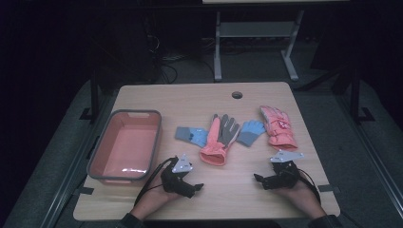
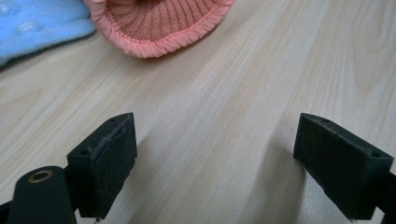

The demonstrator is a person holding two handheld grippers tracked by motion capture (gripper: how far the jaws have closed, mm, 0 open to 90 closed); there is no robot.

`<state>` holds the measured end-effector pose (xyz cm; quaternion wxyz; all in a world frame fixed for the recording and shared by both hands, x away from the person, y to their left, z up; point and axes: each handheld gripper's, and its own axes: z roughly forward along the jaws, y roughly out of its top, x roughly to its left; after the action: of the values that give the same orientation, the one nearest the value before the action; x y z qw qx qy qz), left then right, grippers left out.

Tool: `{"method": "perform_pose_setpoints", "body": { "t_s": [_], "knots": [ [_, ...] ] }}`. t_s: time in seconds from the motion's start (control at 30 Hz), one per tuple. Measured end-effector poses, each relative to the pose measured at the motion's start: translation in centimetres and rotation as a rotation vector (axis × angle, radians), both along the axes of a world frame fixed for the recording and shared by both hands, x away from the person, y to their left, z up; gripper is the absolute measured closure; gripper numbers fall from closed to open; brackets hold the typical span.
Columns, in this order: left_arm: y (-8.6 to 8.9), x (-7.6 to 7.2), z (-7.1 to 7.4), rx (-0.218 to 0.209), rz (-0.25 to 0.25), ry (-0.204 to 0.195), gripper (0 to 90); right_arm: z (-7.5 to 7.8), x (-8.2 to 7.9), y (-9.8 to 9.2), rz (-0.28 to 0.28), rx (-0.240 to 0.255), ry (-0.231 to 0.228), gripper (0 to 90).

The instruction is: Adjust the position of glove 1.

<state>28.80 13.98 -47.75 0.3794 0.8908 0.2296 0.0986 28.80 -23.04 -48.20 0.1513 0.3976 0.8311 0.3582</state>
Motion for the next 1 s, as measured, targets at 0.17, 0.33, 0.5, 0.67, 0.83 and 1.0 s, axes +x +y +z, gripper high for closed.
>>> {"method": "perform_pose_setpoints", "body": {
  "t_s": [0.17,0.33,0.5,0.67,0.83,1.0],
  "knots": [
    [0.1,0.0,0.0,0.001,-0.001,0.001,12.8,0.0,0.0,0.0,0.001,0.0,0.0,7.4],
    [0.0,0.2,0.0,0.0,-0.017,0.003,12.7,0.0,0.0,0.0,0.005,0.001,0.001,7.1],
    [0.0,0.2,0.0,-0.001,-0.008,0.004,12.7,0.1,0.1,-0.1,0.022,-0.005,0.003,9.4],
    [0.1,0.2,0.0,-0.002,-0.01,0.003,12.8,0.6,-0.2,0.1,0.008,-0.028,-0.003,22.5],
    [0.4,0.3,0.0,-0.007,-0.001,0.002,12.8,1.6,0.1,-0.2,-0.019,-0.008,-0.035,42.1],
    [0.5,0.3,0.0,0.002,-0.004,0.001,12.8,2.3,0.6,-0.1,-0.013,0.007,-0.03,62.2]
  ]
}}
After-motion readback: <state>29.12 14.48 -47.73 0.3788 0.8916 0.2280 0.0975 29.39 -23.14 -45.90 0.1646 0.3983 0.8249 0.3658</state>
